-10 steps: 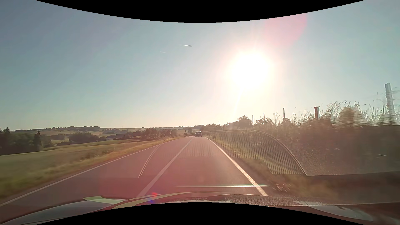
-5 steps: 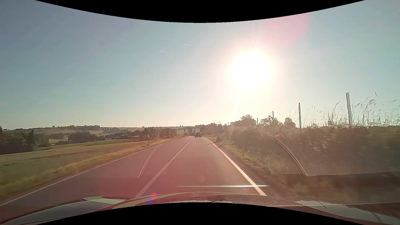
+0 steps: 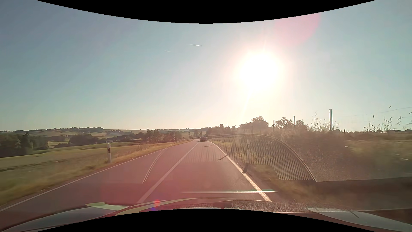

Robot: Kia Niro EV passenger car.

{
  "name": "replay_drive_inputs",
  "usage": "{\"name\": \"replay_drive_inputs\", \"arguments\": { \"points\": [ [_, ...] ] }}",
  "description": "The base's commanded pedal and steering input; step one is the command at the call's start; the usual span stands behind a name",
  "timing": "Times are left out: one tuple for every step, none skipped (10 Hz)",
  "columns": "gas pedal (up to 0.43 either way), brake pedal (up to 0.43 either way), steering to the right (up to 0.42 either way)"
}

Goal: Follow the waypoints while adhering to traffic rules and regulations

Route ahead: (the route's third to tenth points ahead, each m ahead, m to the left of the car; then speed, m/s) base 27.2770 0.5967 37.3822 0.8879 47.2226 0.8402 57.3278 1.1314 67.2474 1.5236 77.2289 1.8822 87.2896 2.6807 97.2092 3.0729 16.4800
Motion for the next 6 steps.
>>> {"name": "replay_drive_inputs", "arguments": {
  "points": [
    [0.177,0.000,-0.002],
    [0.177,0.000,-0.002],
    [0.177,0.000,-0.003],
    [0.177,0.000,-0.004],
    [0.189,0.000,-0.003],
    [0.189,0.000,-0.004]
  ]
}}
